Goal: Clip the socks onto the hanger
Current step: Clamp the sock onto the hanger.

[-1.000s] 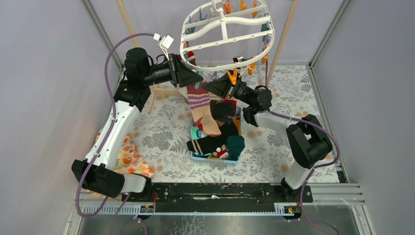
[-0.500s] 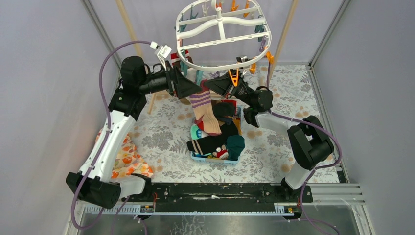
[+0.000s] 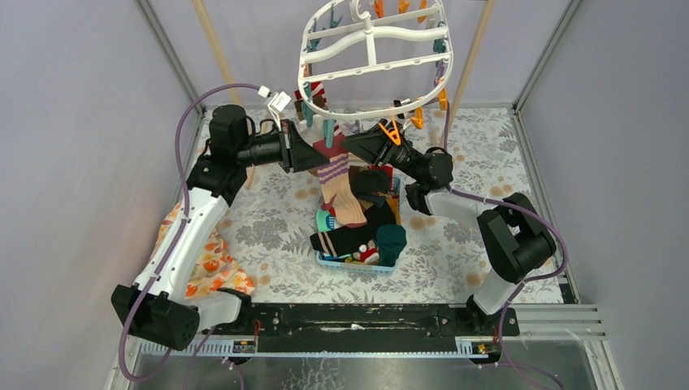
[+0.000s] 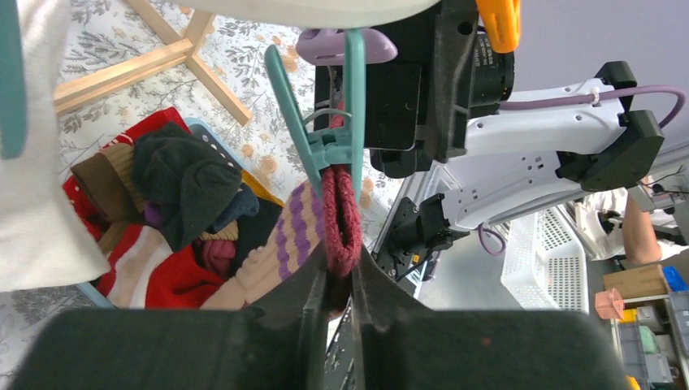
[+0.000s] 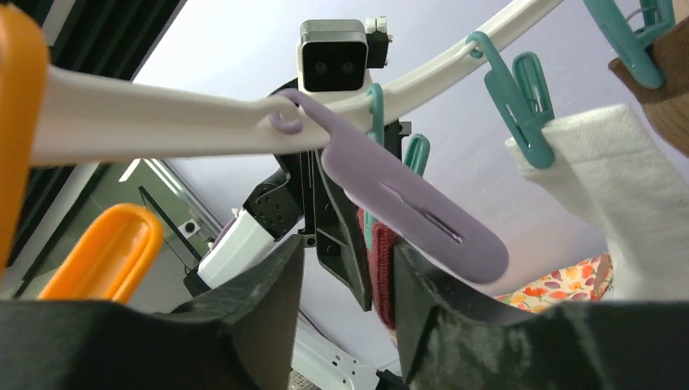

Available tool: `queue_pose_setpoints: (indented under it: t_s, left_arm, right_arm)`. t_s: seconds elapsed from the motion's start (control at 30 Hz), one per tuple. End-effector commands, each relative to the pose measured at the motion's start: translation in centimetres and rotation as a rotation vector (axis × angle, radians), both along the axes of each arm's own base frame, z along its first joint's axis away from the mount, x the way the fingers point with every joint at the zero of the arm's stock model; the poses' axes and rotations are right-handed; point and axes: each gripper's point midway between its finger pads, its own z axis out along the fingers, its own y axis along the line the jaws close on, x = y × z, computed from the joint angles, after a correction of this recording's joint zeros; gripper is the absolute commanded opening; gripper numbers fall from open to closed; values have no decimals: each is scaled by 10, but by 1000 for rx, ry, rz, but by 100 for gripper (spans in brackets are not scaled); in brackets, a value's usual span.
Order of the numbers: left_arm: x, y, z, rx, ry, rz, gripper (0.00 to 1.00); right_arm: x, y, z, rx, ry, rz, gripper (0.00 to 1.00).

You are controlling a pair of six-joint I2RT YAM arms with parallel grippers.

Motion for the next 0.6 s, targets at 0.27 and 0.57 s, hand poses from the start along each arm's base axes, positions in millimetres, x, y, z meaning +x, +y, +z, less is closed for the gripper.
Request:
queue_pose_setpoints:
  t_s: [0.27, 0.57]
  left_arm:
    - [4, 10, 21, 48, -113, 49, 0]
    - [6, 24, 23, 141, -165, 127, 0]
  right_arm:
    - [-17, -20, -10, -87, -151, -190, 82]
    - [4, -32, 6, -50, -232, -388, 75]
